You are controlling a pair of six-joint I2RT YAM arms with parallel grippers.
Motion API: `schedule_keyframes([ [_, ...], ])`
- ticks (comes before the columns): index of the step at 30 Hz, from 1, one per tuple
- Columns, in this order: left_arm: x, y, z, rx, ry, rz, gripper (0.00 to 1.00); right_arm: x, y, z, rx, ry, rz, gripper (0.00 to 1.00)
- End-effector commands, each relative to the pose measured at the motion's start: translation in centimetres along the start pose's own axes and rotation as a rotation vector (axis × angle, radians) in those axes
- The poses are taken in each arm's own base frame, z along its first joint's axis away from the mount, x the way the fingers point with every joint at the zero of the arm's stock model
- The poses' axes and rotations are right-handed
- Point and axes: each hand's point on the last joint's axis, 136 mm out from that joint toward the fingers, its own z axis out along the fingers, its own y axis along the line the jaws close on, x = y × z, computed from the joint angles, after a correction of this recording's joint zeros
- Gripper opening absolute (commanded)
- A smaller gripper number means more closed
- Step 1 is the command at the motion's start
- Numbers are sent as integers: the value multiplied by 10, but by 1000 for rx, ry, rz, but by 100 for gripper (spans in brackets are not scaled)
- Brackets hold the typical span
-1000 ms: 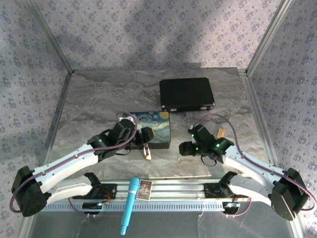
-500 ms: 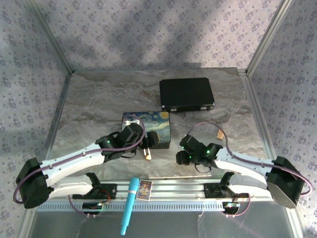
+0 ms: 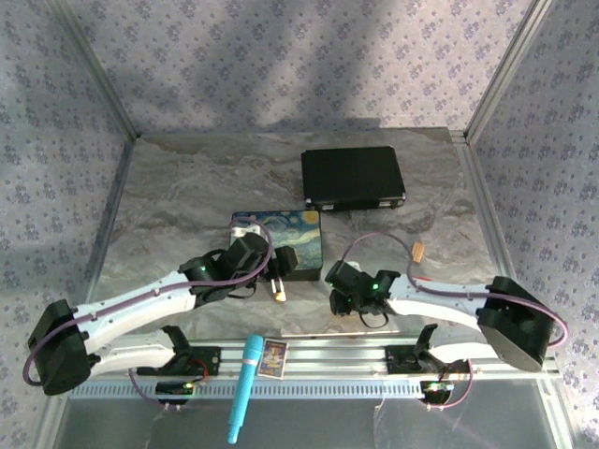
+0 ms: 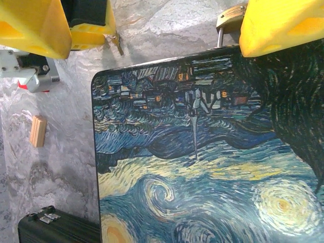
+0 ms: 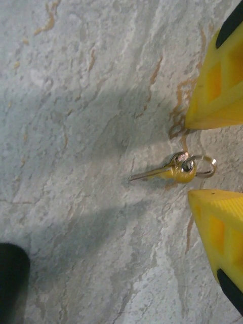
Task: Unlock a padlock with a key
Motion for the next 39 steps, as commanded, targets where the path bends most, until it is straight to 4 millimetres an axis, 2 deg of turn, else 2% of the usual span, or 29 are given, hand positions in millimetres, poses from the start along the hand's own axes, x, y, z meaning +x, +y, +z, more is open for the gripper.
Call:
schedule_keyframes([
  [1, 0, 10, -2, -26, -24, -18, 86, -1, -5, 1, 91, -9, 4, 35],
  [8, 0, 14, -4, -37, -29, -27, 86, 3, -1, 15, 136, 25, -7, 27],
  [11, -2, 17, -6, -45, -40, -30, 86, 8, -3, 16, 139, 42, -3, 17],
  [13, -4, 17, -8, -42, -48, -36, 86, 11, -2, 16, 125, 44, 2, 15],
  [14, -5, 16, -9, -37, -52, -40, 86, 12, -1, 17, 111, 41, 4, 10],
  [17, -7, 14, -8, -23, -69, -68, 85, 10, -1, 14, 75, 15, 17, 7],
  [18, -7, 10, -7, -5, -69, -72, 83, 6, 0, 11, 54, -5, 19, 3],
  [22, -9, -5, -5, 70, -71, -74, 79, -9, -1, -2, -35, -72, 43, 0],
  [29, -11, -21, 0, 137, -76, -97, 77, -32, -6, -31, -185, -174, 57, 0],
  [35, -4, -45, 14, 235, -18, -191, 75, -50, 8, -71, -355, -288, -62, 0],
  [39, 4, -63, 24, 240, 19, -170, 75, -57, 17, -89, -400, -326, -143, 0],
])
